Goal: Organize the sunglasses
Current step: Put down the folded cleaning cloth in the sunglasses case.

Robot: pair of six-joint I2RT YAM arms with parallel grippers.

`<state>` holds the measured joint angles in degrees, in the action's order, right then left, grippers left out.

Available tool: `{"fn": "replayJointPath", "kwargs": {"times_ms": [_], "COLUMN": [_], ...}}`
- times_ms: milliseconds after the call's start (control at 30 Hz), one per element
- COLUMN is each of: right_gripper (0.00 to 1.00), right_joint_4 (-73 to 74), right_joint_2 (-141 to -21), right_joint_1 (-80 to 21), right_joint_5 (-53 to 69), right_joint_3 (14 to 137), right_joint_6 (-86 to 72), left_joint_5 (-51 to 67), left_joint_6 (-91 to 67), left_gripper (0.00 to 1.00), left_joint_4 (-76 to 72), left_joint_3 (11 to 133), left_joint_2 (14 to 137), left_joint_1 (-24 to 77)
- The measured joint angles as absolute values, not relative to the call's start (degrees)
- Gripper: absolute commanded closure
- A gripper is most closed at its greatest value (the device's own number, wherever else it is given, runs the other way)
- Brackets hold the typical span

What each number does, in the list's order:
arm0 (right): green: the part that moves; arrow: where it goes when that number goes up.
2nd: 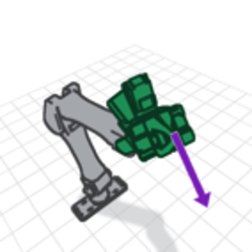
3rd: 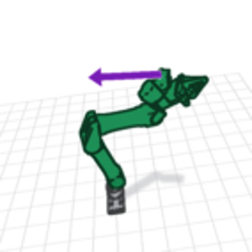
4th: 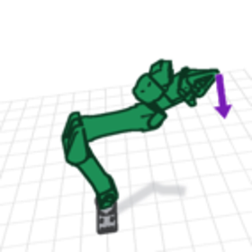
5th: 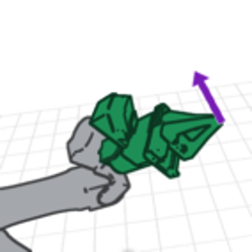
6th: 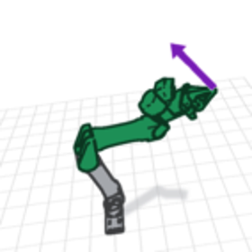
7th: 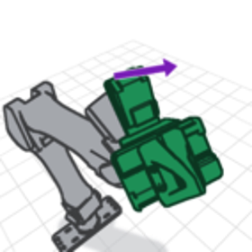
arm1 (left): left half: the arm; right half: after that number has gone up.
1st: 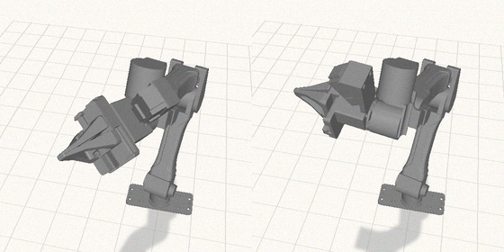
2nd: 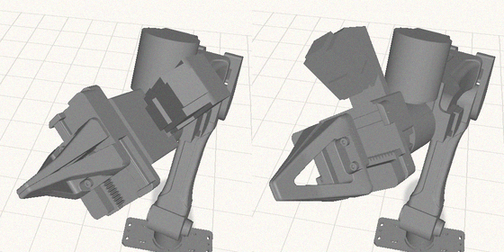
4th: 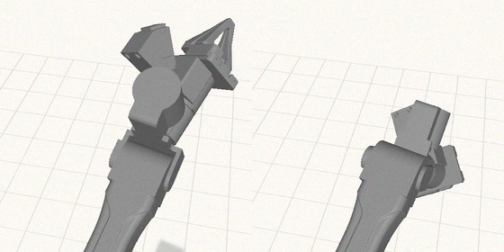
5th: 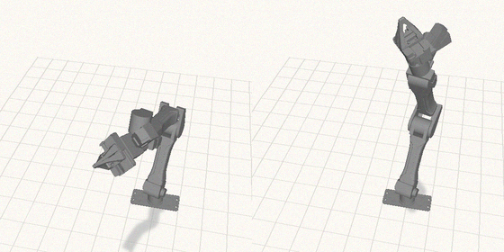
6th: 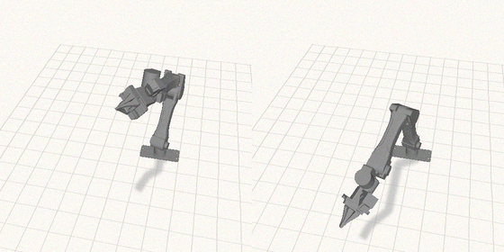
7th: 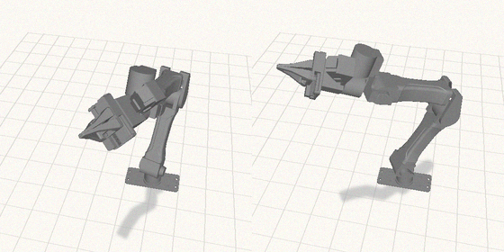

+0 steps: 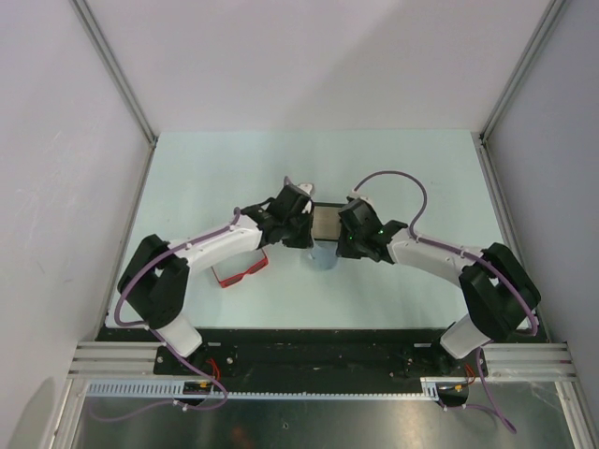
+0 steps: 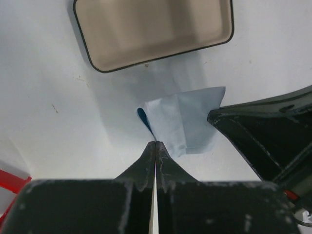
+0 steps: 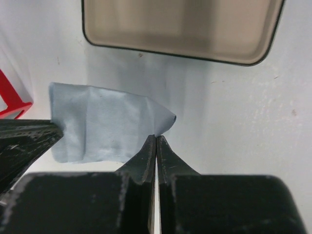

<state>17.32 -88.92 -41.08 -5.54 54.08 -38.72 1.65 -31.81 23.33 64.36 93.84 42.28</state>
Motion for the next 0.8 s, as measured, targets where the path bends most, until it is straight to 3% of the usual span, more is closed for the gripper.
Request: {"fn": "replayJointPath", "kwargs": {"times_ms": [800], "right_gripper": [1.00], "right_joint_4": [15.5], "right_joint_2": [-92.3], "right_joint_1": [-34.4], "right_joint_5": [-9.5], "right_joint_3": [59.9], "right_joint_6": [-35.1], "left_joint_5": [-0.3], "left_joint_6": [-27.9], "left_gripper": [0.99], "left_joint_4": [23.8], "left_joint_3": [78.0], "left_joint_2": [104.6], "left_joint_1": [39.0]}}
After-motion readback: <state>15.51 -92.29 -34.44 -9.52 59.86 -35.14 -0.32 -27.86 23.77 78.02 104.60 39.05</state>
